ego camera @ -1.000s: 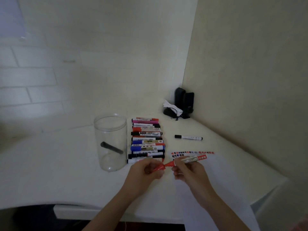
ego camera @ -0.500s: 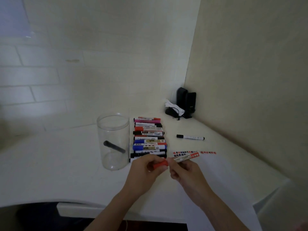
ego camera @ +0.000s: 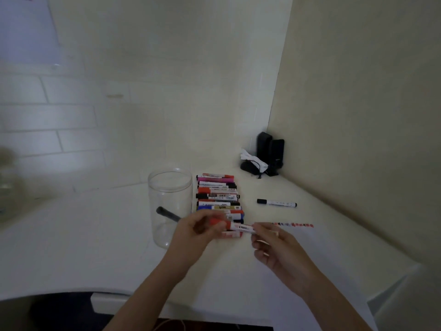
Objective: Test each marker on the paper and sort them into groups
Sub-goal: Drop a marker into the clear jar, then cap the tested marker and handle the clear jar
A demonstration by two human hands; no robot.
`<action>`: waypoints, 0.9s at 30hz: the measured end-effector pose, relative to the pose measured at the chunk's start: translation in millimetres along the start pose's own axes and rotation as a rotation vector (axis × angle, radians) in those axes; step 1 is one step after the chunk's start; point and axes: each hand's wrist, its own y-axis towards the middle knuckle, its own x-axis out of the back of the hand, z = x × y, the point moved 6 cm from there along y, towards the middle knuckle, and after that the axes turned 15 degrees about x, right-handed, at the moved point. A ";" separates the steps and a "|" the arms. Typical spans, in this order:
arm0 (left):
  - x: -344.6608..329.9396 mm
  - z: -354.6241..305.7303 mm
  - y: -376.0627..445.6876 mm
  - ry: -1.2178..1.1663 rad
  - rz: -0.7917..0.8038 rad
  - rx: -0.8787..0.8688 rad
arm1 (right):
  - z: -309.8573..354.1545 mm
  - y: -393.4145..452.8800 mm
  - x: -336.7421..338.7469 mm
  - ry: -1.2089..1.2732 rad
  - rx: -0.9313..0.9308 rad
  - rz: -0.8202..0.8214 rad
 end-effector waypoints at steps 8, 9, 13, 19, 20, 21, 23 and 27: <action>38.6 -63.6 -14.0 -0.225 -0.304 -0.190 | 15.2 12.3 -82.7 -0.242 0.163 0.193; 47.0 -70.3 -12.8 -0.174 -0.326 -0.218 | 18.9 15.9 -93.8 -0.277 0.201 0.192; 89.4 -96.1 -5.6 -0.105 -0.447 -0.286 | 33.7 32.6 -126.2 -0.417 0.389 0.203; 144.0 -127.6 0.7 -0.061 -0.687 -0.401 | 12.3 54.6 -83.5 -0.801 0.458 0.163; 142.7 -126.0 4.1 0.031 -0.695 -0.393 | 6.0 55.3 -72.4 -0.872 0.452 0.161; 138.7 -121.5 9.3 0.120 -0.682 -0.373 | -0.3 55.8 -62.0 -0.937 0.445 0.159; 126.0 -106.6 21.2 0.265 -0.611 -0.312 | -14.2 56.1 -44.7 -1.048 0.429 0.175; 101.2 -84.4 41.0 0.578 -0.495 -0.217 | -34.0 59.2 -21.7 -1.267 0.476 0.236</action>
